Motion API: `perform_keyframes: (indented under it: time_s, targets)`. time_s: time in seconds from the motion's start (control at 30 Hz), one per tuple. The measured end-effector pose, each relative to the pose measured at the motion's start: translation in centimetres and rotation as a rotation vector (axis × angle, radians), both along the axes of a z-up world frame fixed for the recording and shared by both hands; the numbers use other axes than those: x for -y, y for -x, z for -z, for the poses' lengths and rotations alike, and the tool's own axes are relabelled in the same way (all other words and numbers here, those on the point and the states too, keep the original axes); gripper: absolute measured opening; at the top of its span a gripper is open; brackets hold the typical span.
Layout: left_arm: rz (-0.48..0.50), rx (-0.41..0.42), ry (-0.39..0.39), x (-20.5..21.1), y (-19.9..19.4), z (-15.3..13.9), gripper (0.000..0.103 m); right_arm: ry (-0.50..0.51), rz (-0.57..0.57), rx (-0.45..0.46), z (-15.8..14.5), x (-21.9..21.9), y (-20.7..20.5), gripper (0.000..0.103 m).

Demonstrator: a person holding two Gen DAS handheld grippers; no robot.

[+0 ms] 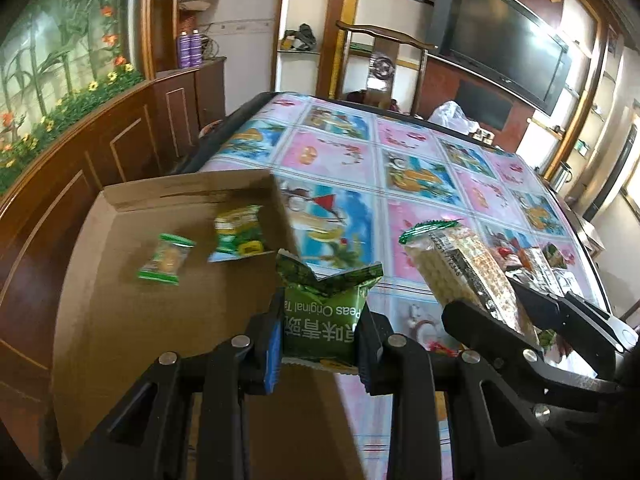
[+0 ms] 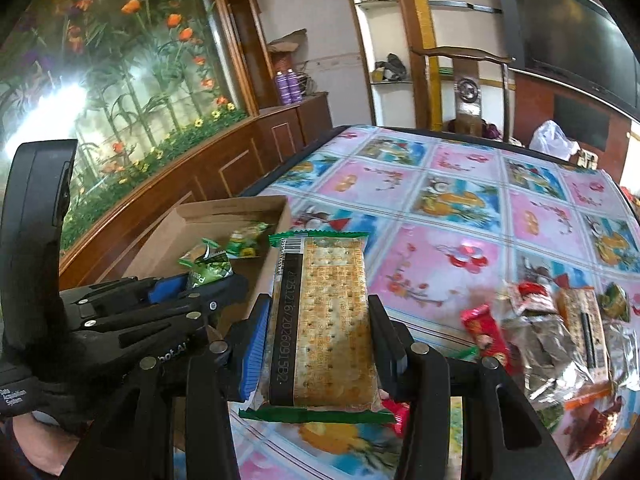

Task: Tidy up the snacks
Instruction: 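Carry both packets into the cardboard box and release them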

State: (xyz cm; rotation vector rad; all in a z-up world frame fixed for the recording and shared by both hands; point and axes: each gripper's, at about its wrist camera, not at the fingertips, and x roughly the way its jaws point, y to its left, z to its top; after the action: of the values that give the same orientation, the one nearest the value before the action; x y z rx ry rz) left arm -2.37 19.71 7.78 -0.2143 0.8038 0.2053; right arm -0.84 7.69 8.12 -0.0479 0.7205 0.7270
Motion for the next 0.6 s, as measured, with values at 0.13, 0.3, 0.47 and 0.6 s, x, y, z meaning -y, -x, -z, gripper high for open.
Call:
perform_keyframes:
  time_s: [0.13,0.3,0.47,0.6]
  targets:
    - [-0.026,-0.003,0.007,-1.9,0.6,0.1,0.029,0.017,-0.029,0.009,-0.4,-2.1,0.4,0.051]
    - [-0.07,-0.018,0.013,-5.2,1.6,0.3,0.029,0.044,-0.067,0.014,-0.8,-4.8,1.0,0.051]
    - [-0.109,-0.055,0.005,-8.2,2.0,0.7,0.029,0.071,-0.103,-0.011,-0.4,-7.3,1.2,0.051]
    - [-0.135,-0.096,0.009,-10.3,1.9,1.5,0.029,0.109,-0.132,-0.041,0.3,-9.8,1.4,0.051]
